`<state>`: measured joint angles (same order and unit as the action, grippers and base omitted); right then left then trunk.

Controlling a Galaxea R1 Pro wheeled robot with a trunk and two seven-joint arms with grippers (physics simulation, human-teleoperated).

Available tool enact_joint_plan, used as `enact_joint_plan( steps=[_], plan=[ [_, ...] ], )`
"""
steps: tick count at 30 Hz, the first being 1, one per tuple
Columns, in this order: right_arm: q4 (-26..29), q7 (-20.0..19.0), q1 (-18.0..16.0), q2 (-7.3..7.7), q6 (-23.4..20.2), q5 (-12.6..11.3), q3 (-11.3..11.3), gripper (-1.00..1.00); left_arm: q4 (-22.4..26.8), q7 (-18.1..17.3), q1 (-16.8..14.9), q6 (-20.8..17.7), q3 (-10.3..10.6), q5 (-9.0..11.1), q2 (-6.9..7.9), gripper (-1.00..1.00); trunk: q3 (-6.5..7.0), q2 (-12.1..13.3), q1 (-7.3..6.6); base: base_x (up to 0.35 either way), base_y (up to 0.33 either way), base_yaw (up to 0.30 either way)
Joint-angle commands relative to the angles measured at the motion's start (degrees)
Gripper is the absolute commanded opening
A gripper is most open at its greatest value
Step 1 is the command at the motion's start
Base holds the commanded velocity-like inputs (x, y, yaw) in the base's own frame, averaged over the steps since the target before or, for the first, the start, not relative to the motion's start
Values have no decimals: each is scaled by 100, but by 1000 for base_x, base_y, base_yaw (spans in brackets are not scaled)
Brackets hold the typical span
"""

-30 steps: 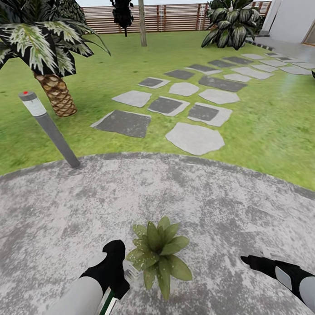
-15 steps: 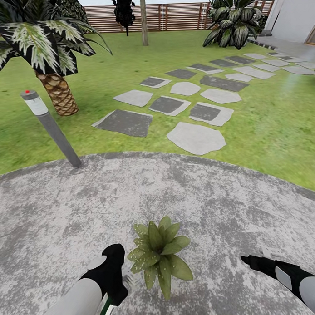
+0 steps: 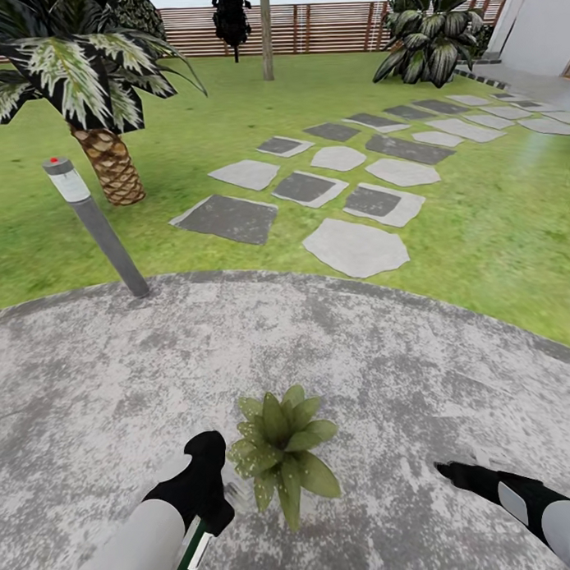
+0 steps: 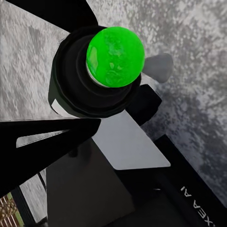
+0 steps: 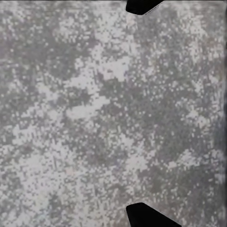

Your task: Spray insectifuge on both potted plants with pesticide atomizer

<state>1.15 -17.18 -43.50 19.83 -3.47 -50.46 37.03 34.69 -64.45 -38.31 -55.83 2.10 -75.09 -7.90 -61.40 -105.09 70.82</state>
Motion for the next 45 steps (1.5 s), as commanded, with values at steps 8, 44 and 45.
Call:
enact_joint_plan(
  steps=[8,44,45],
  plan=[
    [8,-13,-1,7,-31,-60,39,100,13,-59,-1,-26,1,-50,-1,-100,-9,-2,-3,-147,-147,29],
    [7,-13,-1,4,-31,-60,41,100,126,-59,-1,-33,1,-50,-1,-100,-40,-2,-3,61,-228,175],
    [8,-13,-1,4,-31,-60,41,100,129,-59,-1,-33,1,-50,-1,-100,-40,-2,-3,0,-149,289]
  ],
)
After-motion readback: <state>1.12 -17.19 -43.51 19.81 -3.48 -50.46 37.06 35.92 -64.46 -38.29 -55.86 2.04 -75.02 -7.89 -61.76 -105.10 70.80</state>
